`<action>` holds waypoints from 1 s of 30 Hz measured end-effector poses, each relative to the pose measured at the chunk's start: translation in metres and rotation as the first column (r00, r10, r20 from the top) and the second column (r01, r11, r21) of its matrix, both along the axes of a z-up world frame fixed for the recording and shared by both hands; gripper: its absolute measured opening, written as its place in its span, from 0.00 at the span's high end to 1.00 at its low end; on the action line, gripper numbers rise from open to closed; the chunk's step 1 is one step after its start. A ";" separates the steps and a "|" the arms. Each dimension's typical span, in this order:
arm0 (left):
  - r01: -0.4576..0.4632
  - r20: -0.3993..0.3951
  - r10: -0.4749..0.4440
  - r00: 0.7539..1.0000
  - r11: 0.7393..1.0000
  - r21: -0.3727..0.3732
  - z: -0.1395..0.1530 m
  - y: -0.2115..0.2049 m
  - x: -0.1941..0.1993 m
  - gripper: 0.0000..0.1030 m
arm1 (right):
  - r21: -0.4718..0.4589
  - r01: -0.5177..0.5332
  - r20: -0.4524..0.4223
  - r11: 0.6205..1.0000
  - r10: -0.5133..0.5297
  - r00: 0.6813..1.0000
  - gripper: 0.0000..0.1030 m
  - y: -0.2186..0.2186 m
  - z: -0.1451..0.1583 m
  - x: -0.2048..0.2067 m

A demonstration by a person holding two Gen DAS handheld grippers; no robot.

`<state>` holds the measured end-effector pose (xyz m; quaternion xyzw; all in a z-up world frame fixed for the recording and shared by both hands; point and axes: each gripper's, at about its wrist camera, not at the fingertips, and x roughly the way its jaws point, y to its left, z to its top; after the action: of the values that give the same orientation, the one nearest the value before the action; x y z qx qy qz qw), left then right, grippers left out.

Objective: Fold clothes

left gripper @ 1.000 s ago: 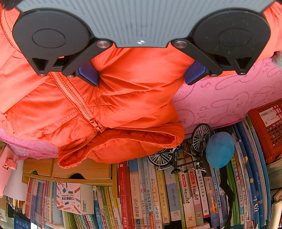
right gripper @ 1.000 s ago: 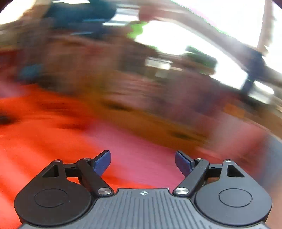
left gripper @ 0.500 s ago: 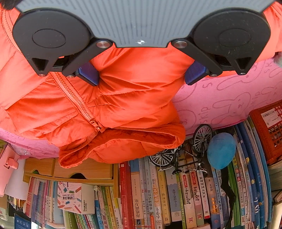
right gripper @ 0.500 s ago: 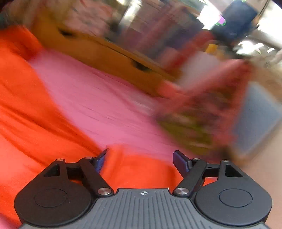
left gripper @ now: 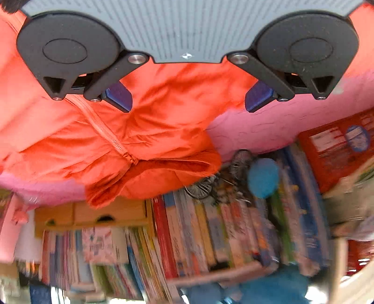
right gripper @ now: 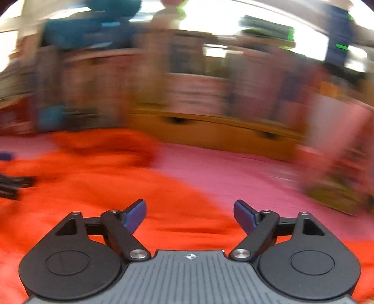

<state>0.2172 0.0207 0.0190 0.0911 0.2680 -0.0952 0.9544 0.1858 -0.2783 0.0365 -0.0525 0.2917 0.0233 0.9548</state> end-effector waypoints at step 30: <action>-0.603 0.081 0.671 0.737 0.706 -0.371 0.020 0.270 -0.035 0.76 | -0.087 -0.226 -0.036 0.970 0.223 0.974 0.04 0.172 -0.061 0.001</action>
<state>0.1821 0.2904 0.0391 -0.1542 0.1615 0.2102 0.9518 0.1864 -0.1060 -0.0248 -0.1282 0.2970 0.1186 0.9388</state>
